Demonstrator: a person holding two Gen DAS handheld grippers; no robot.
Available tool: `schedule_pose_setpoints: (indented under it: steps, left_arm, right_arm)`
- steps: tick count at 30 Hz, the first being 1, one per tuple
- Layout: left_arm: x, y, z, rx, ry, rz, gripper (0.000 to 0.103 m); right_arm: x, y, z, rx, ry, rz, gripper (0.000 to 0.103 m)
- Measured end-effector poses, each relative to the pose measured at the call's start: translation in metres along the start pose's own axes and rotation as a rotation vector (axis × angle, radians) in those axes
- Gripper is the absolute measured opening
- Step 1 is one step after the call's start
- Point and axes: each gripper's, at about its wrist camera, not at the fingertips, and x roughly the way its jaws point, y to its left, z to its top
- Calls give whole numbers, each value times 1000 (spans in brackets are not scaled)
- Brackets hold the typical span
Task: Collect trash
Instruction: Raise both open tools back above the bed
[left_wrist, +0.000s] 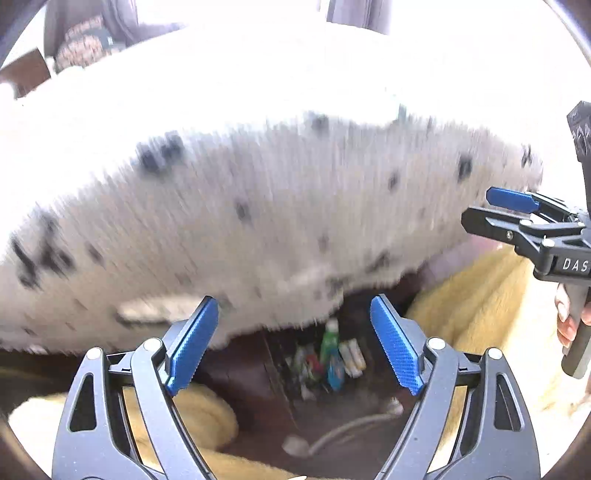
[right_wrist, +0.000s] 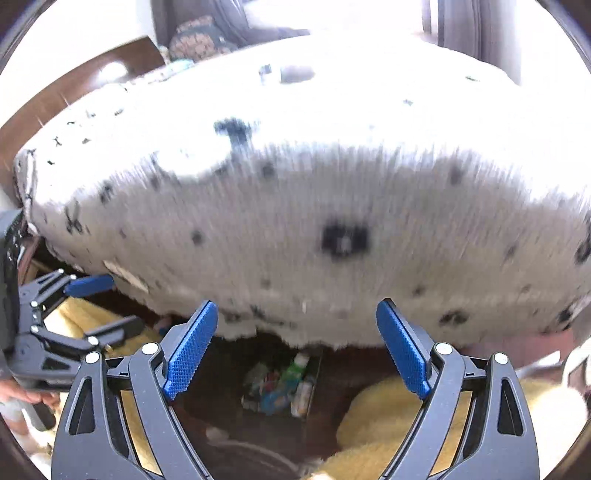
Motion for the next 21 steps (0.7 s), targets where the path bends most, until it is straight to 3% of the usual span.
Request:
schedule_pose_setpoints:
  steps: [5,8,14,17,21]
  left_arm:
    - [-36,7,45,41,-157,67,86]
    - [-41,11,76,48,-210,97,92]
    - [-18,38,129,-18,-193,86,93]
    - [5,54,147,-37,-177,119,93]
    - [25,65,166,-47,-149,97,92]
  right_arm:
    - [-28,-3,47,-34,-155,-54,100]
    - [-24,-4,88,-44,-202,-88,99]
    - [25,-6,165,-31,-125,-88,99]
    - [61,-2,190,-57,-102,-121,99]
    - [107,0,221,-21,-56,-68,99]
